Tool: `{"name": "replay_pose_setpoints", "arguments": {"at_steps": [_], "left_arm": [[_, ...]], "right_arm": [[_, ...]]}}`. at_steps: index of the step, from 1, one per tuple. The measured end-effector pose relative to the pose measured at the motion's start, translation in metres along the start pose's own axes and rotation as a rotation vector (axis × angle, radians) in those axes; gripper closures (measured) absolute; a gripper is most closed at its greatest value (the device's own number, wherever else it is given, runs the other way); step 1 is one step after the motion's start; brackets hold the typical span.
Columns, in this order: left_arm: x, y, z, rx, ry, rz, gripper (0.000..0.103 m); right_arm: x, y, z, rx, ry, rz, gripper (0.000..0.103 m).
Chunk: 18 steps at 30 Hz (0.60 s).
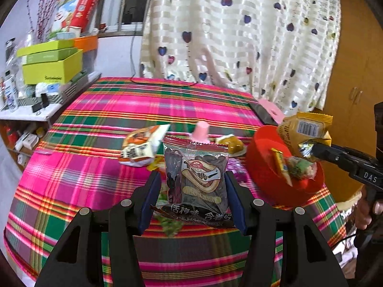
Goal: Organize snacks
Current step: 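Carry both held packets over the red basket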
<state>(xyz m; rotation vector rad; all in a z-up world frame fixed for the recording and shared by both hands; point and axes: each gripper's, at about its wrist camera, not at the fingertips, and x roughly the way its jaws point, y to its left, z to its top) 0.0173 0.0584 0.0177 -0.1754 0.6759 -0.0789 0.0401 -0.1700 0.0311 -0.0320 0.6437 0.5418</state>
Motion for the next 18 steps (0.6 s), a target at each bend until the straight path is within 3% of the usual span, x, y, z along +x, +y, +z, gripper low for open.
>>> {"name": "replay_pose_setpoints", "arguments": {"at_steps": [18], "left_arm": [[0.015,-0.072,0.014,0.126,0.021,-0.129,0.048]], "right_arm": [[-0.033,-0.053,-0.018,0.098,-0.034,-0.105,0.079]]}}
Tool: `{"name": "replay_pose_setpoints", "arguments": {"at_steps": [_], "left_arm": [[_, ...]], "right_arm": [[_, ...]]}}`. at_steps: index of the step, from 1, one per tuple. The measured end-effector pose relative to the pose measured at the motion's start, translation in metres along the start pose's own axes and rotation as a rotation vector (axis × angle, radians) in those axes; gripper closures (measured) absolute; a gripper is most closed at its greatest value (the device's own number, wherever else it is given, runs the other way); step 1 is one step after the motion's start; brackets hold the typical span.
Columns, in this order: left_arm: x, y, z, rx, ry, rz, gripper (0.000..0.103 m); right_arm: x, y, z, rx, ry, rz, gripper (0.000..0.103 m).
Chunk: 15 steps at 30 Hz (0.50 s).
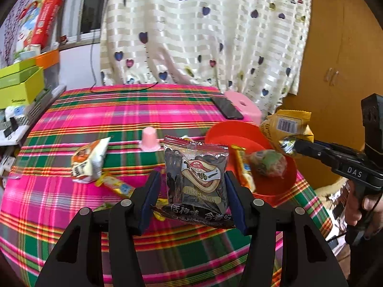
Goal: Organize snacks
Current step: 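Carry both held packets over the red basket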
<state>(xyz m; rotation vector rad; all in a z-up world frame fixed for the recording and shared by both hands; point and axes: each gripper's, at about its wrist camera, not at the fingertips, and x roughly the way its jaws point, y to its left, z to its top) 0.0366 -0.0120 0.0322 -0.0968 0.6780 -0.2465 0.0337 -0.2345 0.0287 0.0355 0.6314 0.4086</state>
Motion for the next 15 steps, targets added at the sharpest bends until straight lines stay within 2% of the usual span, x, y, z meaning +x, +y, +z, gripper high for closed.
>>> {"name": "replay_pose_setpoints", "arguments": {"at_steps": [15], "left_arm": [[0.024,-0.042,0.009,0.079,0.049,-0.084,0.048]], "right_arm": [[0.005,-0.015,-0.018,0.024,0.045,-0.034,0.079]]}}
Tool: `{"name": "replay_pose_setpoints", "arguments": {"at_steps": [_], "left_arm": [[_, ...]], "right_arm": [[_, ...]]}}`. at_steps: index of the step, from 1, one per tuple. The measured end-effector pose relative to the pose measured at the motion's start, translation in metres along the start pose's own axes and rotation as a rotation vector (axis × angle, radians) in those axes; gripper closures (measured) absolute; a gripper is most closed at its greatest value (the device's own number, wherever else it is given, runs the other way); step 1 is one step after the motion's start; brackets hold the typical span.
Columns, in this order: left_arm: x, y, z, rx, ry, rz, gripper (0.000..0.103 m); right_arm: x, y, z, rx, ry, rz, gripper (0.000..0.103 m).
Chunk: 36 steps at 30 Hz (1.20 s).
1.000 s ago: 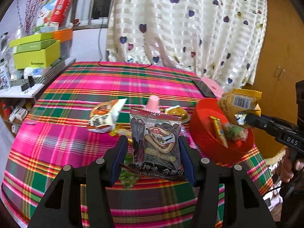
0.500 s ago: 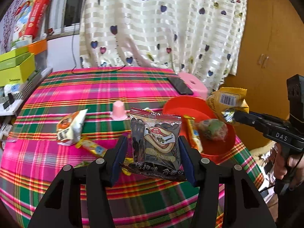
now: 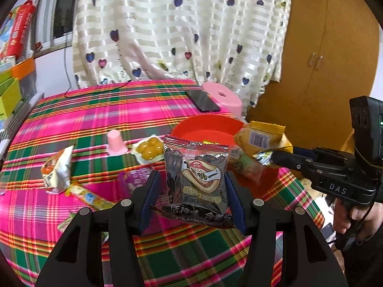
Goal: Organize snacks
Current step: 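Carry both held packets over the red basket, then lower both packets into the red basket and open both grippers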
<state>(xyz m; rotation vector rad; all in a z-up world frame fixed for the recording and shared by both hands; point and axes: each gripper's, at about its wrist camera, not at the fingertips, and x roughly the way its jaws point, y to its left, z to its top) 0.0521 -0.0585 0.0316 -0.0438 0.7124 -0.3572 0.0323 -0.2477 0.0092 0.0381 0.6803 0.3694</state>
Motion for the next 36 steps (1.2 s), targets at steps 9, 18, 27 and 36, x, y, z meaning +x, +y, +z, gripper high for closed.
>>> {"name": "replay_pose_setpoints", "arguments": {"at_steps": [9,18,27,36], "left_arm": [[0.017,-0.02,0.004,0.038,0.036,-0.047,0.048],[0.031,-0.029,0.007,0.05,0.067,-0.064,0.048],[0.046,-0.035,0.005,0.065,0.108,-0.083,0.048],[0.057,-0.033,0.005,0.061,0.136,-0.08,0.048]], "right_arm": [[-0.003,-0.005,-0.007,-0.009,0.009,-0.006,0.079],[-0.007,-0.014,-0.01,-0.001,0.006,-0.013,0.079],[-0.014,-0.012,-0.008,-0.023,-0.005,-0.01,0.079],[-0.004,-0.004,-0.01,-0.057,0.041,0.028,0.078]]}}
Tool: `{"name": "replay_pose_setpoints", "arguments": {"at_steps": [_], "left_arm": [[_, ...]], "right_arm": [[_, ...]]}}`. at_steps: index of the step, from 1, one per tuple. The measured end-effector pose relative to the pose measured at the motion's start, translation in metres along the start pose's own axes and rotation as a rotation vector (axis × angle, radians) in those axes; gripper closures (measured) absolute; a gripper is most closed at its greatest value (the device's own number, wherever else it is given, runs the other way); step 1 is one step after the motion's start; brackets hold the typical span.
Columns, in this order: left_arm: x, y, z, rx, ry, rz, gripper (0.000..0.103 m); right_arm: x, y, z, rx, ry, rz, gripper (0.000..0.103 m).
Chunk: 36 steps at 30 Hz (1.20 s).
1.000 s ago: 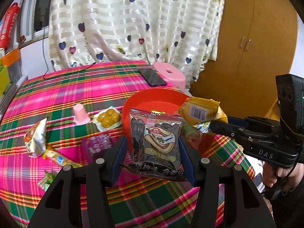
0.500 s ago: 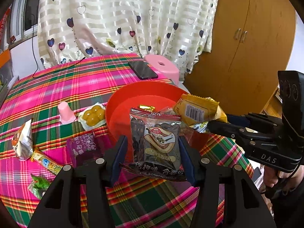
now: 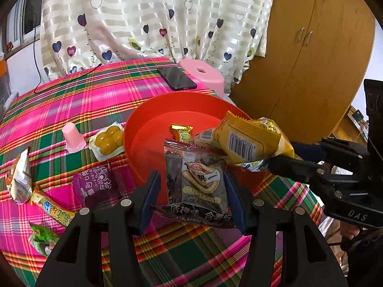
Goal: Organize snacks
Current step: 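Lower both packets into the red basket and open both grippers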
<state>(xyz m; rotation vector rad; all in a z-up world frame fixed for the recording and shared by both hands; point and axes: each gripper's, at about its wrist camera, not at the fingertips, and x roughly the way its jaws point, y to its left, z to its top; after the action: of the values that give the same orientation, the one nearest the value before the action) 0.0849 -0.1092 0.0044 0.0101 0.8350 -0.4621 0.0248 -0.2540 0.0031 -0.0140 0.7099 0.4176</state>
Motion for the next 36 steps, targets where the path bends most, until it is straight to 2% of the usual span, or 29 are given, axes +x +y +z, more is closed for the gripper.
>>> {"name": "replay_pose_setpoints", "arguments": {"at_steps": [7,22,26,29,31,36], "left_arm": [[0.014,0.002,0.006,-0.003,0.021,0.006,0.048],[0.057,0.028,0.031,-0.071,0.04,0.068,0.048],[0.055,0.037,0.034,-0.101,0.027,0.045,0.048],[0.047,0.04,0.033,-0.102,-0.001,0.047,0.047],[0.041,0.042,0.031,-0.11,-0.017,0.038,0.046],[0.03,0.044,0.024,-0.121,-0.029,0.026,0.045]], "right_arm": [[0.008,-0.004,0.003,0.004,-0.001,-0.014,0.078],[0.052,-0.031,0.052,-0.02,-0.046,-0.075,0.078],[0.053,-0.029,0.055,-0.015,-0.042,-0.065,0.078],[0.048,-0.023,0.049,-0.029,-0.035,-0.034,0.073],[0.043,-0.02,0.043,-0.024,-0.032,-0.019,0.065],[0.031,-0.017,0.029,-0.017,-0.02,0.002,0.062]]}}
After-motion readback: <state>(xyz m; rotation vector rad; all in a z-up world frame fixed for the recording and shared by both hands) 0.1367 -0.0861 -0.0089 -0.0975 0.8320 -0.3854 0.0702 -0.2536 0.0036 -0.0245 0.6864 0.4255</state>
